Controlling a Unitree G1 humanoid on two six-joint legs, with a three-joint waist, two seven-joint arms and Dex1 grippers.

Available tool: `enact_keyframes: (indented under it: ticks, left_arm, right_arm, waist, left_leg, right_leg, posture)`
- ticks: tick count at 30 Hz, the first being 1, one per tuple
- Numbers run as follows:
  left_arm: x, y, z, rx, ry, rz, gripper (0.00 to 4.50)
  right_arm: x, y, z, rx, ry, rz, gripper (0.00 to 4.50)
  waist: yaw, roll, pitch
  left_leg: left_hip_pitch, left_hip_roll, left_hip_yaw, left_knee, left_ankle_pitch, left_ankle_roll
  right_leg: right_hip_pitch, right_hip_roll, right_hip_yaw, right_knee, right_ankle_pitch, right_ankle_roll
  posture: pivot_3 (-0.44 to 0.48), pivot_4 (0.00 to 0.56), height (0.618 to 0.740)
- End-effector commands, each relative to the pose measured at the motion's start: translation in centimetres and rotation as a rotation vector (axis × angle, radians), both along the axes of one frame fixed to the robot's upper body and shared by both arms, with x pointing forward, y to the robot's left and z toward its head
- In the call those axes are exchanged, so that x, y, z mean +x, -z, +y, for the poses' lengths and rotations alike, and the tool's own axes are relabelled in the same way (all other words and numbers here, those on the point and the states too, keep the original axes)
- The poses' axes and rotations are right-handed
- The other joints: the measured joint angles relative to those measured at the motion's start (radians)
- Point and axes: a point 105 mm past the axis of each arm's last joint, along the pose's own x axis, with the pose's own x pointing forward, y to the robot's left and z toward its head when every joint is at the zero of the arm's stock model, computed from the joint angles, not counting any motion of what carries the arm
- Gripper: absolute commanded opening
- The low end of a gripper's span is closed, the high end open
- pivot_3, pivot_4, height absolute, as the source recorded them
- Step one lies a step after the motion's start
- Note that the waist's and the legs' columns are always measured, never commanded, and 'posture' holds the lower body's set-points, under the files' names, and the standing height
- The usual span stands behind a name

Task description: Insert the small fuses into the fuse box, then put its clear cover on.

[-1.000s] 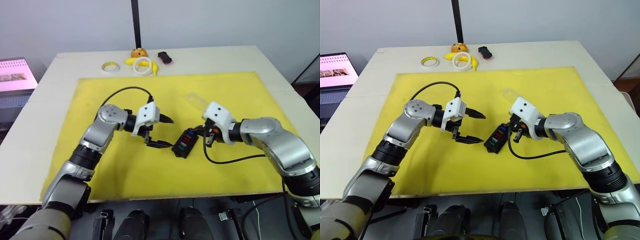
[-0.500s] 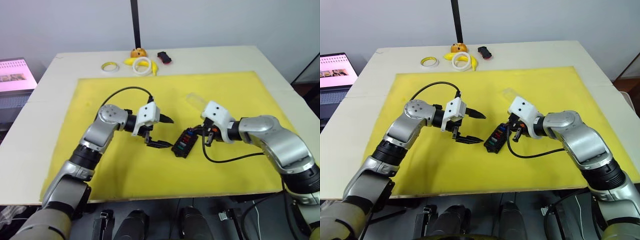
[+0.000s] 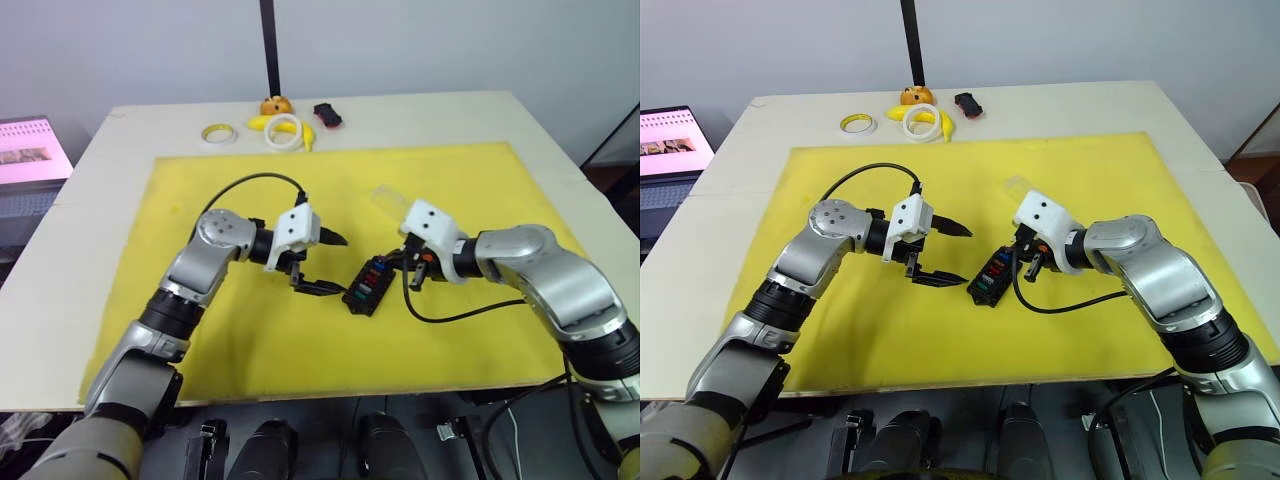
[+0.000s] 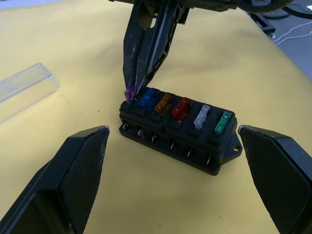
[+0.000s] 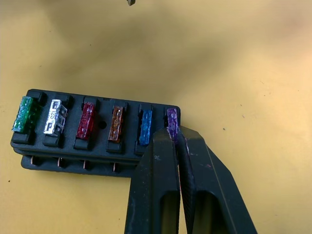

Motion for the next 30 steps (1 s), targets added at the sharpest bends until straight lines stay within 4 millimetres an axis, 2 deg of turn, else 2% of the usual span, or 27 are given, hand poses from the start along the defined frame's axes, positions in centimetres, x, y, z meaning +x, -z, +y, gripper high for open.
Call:
enact_keyframes:
  ticks: [1, 30]
  left_arm:
    - [-0.16, -1.03, -0.12, -0.032, 0.007, -0.031, 4.50]
    - [-0.22, -0.81, -0.31, -0.042, 0.004, -0.029, 4.50]
  right_arm:
    - [-0.46, -0.21, 0.23, -0.009, -0.025, 0.004, 0.02]
    - [-0.18, -0.65, 0.37, -0.082, -0.010, 0.031, 0.02]
  waist:
    - [0.000, 0.000, 0.000]
    - [0.001, 0.000, 0.000]
  left_leg:
    - [0.000, 0.000, 0.000, 0.000, 0.000, 0.000]
    - [0.000, 0.000, 0.000, 0.000, 0.000, 0.000]
  right_leg:
    - [0.000, 0.000, 0.000, 0.000, 0.000, 0.000]
    - [0.000, 0.000, 0.000, 0.000, 0.000, 0.000]
  posture:
    - [0.000, 0.150, 0.740]
    - [0.000, 0.150, 0.740]
